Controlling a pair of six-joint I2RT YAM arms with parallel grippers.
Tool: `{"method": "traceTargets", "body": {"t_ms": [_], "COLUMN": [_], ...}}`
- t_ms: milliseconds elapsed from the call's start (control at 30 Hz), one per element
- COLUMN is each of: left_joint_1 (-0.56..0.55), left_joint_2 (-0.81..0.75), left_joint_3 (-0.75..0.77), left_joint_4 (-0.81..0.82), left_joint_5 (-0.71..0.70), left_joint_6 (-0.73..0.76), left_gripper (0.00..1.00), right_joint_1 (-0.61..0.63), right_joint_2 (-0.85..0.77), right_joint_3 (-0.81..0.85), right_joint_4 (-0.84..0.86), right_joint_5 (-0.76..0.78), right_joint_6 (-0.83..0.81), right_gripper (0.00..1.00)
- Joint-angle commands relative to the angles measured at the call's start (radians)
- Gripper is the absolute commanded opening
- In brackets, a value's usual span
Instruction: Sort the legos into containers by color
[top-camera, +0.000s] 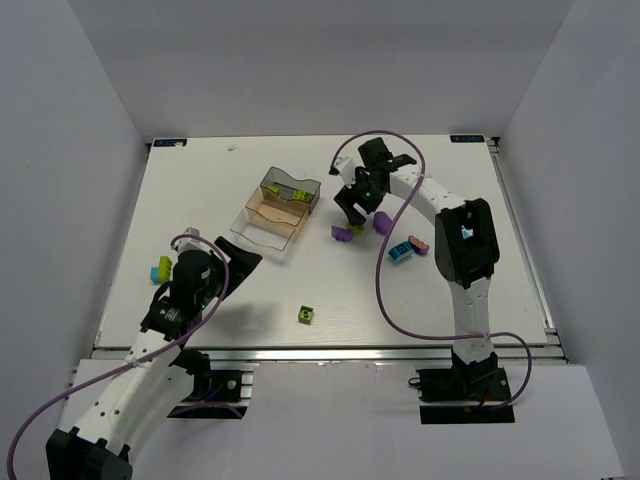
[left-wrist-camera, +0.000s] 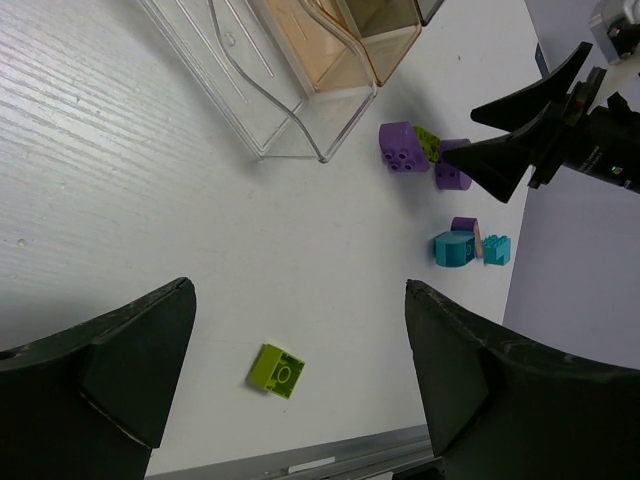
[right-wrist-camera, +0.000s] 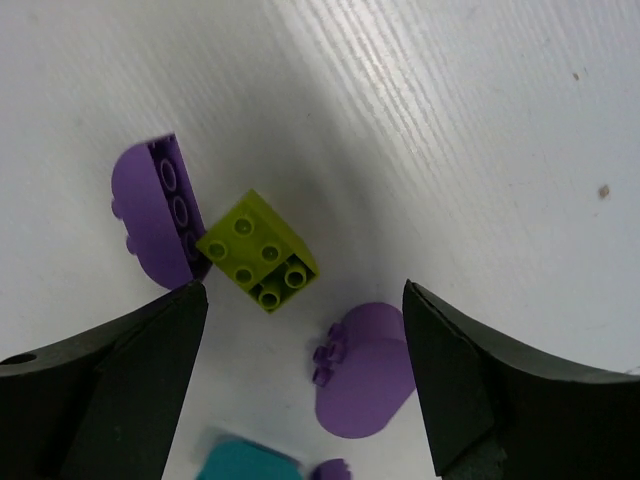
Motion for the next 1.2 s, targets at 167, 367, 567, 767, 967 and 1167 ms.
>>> {"method": "traceTargets", "body": {"t_ms": [167,367,567,767,967,1167], "left_joint_1": [0.001,0.001,0.0,-0.002,-0.008,-0.012], "left_joint_2": [-0.022,-0.013,-0.017,-0.014,-0.008,0.001], "left_joint_3": [-0.021,-0.016,-0.022,-0.027,-0.033,-0.038], "left_joint_4": [-0.005,-0.006,-0.006,-0.003,0.004,0.012], "left_joint_5": [0.004,0.006,0.012,0.021,0.021,0.021], "left_joint_6": [-0.019,-0.021,-0.028,-0.033,-0.038,-0.038], "left_gripper": [0.94,0.94,0.94,0.94,0.94,0.94], "right_joint_1": [0.006,0.008,0.009,0.009,0.009,0.008], "right_joint_2": [0.006,0.058,0.11,0.144,0.157,0.143], "right_joint_3": [-0.015,0.028,0.09,0.121,0.126,0.111], "right_joint_4": [-0.192,-0.235,-0.261,-0.261,-0.264,-0.268], "right_joint_5": [-0.041,-0.089,-0.124,-0.147,-0.159,-0.143], "right_joint_6": [-0.658,-0.768,-0.817,-0.82,-0.814,-0.811], "right_gripper": [0.78,0.77,0.75,0.69,0.6,0.22]}}
